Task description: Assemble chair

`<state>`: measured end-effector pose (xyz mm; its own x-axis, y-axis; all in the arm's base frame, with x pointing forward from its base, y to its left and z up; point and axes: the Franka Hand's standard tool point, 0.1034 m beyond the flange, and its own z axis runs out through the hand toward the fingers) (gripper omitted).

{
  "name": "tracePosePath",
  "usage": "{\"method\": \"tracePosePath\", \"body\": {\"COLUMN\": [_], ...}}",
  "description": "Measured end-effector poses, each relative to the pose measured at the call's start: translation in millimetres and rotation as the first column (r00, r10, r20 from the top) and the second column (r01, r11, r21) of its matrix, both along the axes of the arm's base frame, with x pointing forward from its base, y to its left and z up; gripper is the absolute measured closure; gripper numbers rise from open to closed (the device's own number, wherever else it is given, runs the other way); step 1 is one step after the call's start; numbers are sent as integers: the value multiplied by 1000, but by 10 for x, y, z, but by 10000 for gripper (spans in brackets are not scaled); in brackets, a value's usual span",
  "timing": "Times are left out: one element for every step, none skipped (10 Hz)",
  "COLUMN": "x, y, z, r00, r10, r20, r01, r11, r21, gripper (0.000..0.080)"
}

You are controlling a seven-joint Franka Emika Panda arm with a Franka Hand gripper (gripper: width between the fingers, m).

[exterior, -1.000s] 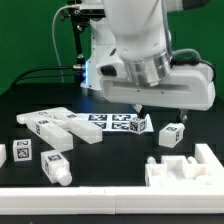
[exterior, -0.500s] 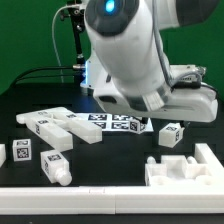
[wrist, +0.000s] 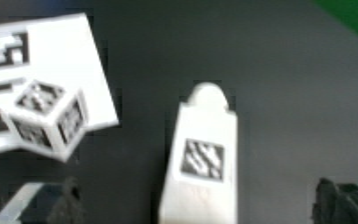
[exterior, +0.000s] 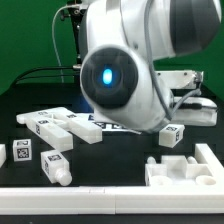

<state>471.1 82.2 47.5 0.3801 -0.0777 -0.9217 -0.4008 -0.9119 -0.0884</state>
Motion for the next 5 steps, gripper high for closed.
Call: {"method": "tracePosePath", "body": {"x": [52,23,-16,-52,-92], "y": [7,21,33,51,66], "z": [-55,-88,-151,-207,-246], "r00": [1000,1000,1000,1000,1000], "r10": [-4,-7,-7,-4,-3], "r20": [18,13,2,-5,-9], "r01": [4,7,7,4,2], "r11": [1000,1000,1000,1000,1000], "r21": [-7,-15,-18,-19,-20], "gripper": [151,151,151,151,151]}}
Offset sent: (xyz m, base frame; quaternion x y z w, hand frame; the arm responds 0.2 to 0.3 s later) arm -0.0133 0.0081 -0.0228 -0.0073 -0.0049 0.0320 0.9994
